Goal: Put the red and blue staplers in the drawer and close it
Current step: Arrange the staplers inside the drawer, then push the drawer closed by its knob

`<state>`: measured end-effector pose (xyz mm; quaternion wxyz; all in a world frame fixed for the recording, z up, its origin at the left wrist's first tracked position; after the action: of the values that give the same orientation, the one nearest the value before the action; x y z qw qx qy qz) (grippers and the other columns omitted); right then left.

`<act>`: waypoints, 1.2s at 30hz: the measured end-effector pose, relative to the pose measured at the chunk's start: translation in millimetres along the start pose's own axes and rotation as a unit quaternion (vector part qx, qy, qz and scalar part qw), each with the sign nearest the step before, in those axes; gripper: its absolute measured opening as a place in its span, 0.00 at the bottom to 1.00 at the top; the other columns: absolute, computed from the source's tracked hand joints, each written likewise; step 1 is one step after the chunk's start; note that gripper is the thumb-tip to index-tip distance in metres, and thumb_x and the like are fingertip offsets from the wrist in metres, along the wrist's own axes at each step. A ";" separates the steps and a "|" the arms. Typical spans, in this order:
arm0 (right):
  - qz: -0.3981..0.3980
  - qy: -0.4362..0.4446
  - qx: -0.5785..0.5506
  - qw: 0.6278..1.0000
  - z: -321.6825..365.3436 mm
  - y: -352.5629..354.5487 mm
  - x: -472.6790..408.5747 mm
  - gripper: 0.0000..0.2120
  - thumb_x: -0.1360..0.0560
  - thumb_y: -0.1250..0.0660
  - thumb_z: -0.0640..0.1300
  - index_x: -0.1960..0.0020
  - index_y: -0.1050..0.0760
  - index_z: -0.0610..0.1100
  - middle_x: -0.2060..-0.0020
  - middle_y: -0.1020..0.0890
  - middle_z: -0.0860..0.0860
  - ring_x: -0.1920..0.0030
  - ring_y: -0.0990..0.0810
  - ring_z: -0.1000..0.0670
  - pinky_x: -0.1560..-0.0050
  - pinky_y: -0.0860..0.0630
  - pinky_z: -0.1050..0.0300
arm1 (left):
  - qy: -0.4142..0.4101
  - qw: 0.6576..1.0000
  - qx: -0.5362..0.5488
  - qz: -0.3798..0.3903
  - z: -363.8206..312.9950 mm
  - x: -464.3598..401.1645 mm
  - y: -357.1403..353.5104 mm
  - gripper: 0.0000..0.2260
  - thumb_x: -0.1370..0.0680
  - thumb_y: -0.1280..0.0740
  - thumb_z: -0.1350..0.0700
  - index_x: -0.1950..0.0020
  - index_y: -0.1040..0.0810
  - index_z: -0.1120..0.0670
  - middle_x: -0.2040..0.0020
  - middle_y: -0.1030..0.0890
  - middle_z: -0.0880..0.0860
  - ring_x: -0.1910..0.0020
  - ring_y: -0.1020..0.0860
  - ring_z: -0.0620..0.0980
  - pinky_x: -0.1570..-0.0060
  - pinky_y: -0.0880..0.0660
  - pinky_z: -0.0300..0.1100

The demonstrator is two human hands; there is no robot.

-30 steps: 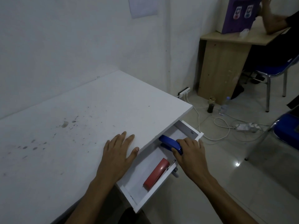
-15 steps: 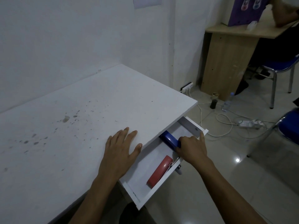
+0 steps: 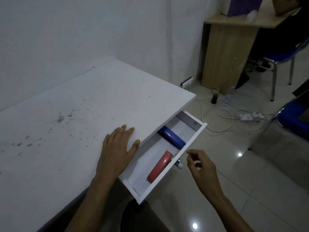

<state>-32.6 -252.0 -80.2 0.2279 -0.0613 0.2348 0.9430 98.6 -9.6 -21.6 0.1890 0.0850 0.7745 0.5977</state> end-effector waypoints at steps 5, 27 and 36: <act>0.085 -0.168 -0.066 0.980 -47.9 -38.1 19.7 0.04 0.23 0.38 0.47 0.48 0.27 0.51 0.56 0.20 0.52 0.58 0.21 0.56 0.63 0.29 0.69 | -0.002 1.000 -0.007 0.001 -1.7 -0.9 3.0 0.30 0.28 0.51 0.34 0.29 0.38 0.47 0.26 0.36 0.54 0.28 0.38 0.57 0.29 0.45 0.58; 0.146 -0.119 -0.207 0.960 -18.9 -73.2 -6.0 0.09 0.23 0.38 0.42 0.45 0.23 0.44 0.56 0.18 0.47 0.58 0.18 0.53 0.57 0.20 0.64 | -0.005 1.000 0.011 -0.002 -3.6 -3.2 10.3 0.29 0.28 0.46 0.35 0.30 0.36 0.47 0.27 0.34 0.54 0.29 0.35 0.56 0.30 0.41 0.56; 0.229 -0.117 -0.320 0.912 -7.0 -104.3 -22.8 0.14 0.23 0.38 0.42 0.38 0.25 0.43 0.51 0.16 0.46 0.50 0.17 0.50 0.46 0.21 0.60 | 0.000 1.000 0.029 0.005 -4.2 -2.4 11.7 0.29 0.28 0.45 0.37 0.30 0.36 0.48 0.27 0.34 0.54 0.29 0.36 0.55 0.30 0.41 0.55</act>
<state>35.5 -182.5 -124.6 -0.0003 0.0353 -0.0999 0.9944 98.0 -11.0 -9.0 0.1835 0.0943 0.7909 0.5761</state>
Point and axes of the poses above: each hand's wrist, its own x-axis away from the middle knuckle, its own y-axis out of the back of the hand, z = x × y, the point moved 10 cm from there along -x, towards the middle knuckle
